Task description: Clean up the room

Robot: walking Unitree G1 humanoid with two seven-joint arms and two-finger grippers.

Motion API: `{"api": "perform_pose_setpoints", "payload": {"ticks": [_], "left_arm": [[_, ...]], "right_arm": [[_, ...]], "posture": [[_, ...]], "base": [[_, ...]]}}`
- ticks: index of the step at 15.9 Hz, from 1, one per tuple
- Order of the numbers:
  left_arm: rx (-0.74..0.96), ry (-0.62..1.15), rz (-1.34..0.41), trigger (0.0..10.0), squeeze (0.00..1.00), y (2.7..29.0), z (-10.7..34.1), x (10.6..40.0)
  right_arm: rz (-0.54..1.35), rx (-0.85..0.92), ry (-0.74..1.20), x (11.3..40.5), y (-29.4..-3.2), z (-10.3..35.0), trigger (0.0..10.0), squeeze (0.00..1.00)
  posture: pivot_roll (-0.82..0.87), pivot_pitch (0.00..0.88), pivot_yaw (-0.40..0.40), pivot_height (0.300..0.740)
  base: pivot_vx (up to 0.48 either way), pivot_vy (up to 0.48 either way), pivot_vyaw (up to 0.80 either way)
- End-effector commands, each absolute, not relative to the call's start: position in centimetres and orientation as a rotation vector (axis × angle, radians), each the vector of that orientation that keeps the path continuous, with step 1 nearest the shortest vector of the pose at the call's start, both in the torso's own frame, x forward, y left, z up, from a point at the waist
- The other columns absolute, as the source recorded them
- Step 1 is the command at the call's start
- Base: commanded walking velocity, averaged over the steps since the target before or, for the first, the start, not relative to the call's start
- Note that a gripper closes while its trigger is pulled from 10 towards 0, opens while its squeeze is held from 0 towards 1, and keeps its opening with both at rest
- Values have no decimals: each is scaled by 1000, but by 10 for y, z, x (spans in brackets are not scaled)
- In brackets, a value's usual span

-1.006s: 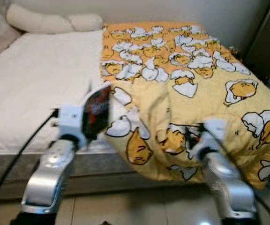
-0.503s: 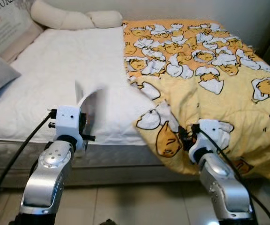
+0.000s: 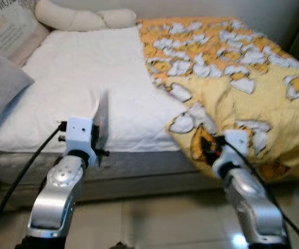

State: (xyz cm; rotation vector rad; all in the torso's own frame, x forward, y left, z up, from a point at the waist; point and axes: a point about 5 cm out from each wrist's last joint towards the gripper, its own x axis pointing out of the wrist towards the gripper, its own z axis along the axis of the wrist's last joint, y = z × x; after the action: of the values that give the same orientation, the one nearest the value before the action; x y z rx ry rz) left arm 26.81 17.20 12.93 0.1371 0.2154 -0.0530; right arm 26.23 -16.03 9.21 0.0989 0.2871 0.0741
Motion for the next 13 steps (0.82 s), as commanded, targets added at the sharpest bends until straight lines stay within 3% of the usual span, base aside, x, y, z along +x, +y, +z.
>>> {"api": "perform_pose_setpoints", "payload": {"ticks": [1, 13], "left_arm": [[151, 167, -40, 10000, 0, 175, 140, 269], [163, 162, -28, 10000, 0, 179, 141, 267]], "right_arm": [[96, 105, 269, 266, -155, 96, 10000, 0], [141, 107, 259, 270, -148, 97, 10000, 0]], "posture": [[33, 0, 14, 740], [44, 0, 15, 740]], "base": [[0, 356, 0], [0, 350, 0]]}}
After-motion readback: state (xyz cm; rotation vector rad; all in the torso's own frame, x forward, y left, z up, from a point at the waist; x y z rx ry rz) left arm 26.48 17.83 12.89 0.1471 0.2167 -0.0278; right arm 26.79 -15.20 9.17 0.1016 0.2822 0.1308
